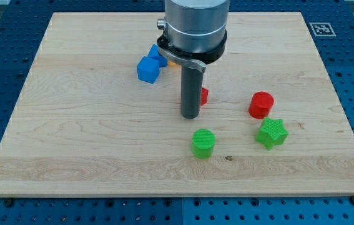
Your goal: Push the red star towards the blue cube
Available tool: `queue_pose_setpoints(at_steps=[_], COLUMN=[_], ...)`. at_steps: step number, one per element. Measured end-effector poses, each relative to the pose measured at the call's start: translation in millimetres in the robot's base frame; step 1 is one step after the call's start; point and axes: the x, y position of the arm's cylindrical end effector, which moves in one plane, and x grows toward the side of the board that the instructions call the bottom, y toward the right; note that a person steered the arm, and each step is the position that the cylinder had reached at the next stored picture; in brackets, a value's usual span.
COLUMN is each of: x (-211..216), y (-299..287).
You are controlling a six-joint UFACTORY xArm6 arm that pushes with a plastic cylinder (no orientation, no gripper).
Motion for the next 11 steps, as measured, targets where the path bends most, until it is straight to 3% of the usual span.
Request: queue_pose_setpoints(at_steps=[1,3,7,11], x=[25,29,-17,-36], y=[23,65,54,-28])
